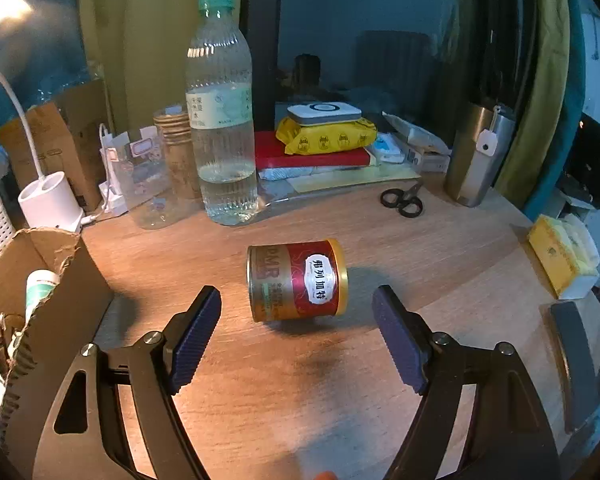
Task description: Organize rigid objects
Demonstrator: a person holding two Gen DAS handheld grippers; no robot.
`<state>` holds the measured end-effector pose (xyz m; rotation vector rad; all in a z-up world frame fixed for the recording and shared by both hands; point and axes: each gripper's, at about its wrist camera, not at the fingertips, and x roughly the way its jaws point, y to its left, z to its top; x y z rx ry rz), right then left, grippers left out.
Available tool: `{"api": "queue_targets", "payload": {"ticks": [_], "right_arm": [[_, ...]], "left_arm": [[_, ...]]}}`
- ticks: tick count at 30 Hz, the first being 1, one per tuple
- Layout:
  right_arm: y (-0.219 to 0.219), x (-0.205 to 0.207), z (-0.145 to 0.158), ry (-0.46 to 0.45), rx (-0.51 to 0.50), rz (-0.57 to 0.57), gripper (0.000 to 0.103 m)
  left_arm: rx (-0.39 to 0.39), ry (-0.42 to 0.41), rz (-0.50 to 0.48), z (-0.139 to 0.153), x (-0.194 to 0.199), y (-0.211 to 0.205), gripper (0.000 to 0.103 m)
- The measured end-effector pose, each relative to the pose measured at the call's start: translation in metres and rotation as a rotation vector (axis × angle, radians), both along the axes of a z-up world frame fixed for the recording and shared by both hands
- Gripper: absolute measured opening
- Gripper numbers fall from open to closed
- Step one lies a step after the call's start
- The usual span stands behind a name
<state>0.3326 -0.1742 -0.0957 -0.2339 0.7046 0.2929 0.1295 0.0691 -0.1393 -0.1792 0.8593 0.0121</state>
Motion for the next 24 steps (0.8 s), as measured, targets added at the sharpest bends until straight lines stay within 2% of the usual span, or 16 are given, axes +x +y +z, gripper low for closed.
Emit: {"api": "queue_targets", "payload": {"ticks": [8,24], "right_arm": [[-0.004,0.009,-0.001,0.022,0.026,-0.009,0.081],[0.016,0.033,-0.018,0.064,-0.044,0.033,0.081]], "left_arm": [[0.0,0.001,0.0,0.0,0.0,0.0,0.019],[-0.002,0.002,0.0,0.0,0.0,0.0,0.019]]}}
